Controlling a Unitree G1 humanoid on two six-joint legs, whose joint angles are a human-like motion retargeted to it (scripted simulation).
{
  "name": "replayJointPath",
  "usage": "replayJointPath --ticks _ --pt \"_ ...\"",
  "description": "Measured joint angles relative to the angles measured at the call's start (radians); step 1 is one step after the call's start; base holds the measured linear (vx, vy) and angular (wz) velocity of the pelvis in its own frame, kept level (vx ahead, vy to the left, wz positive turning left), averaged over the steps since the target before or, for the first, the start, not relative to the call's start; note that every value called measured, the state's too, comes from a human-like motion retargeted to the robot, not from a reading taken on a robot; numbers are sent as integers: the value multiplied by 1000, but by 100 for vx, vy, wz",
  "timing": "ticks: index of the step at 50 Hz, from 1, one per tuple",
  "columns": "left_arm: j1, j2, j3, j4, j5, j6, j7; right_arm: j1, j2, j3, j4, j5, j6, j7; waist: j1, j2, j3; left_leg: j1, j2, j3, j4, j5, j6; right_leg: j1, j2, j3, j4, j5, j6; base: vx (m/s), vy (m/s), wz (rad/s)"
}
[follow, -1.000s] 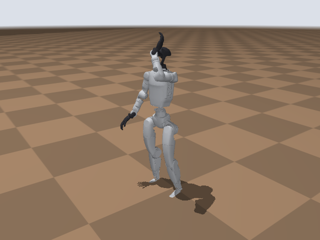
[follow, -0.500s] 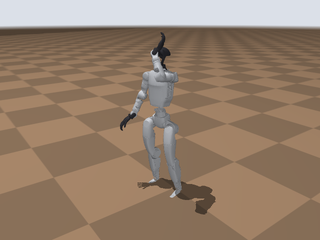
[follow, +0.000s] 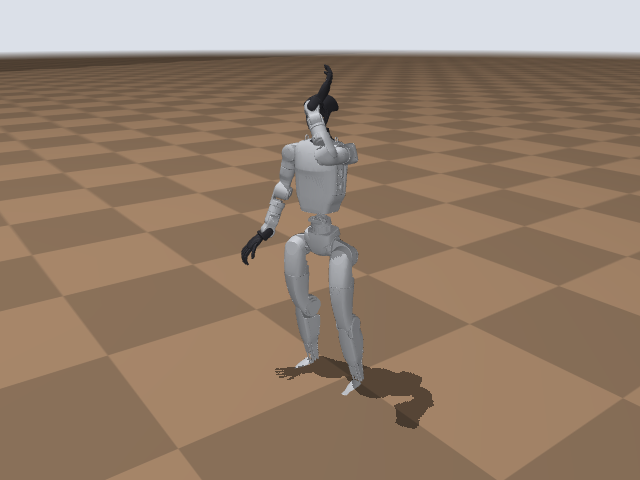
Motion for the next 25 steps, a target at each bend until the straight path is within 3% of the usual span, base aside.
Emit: replayJointPath --ticks 25 --pt "33 28 24 2 39 2 50 56 30 12 -2 8 -4 -23 19 -4 8 32 -2 -59 -106 62 -19 28 13 -39 -6 -10 -32 0 -2 21"
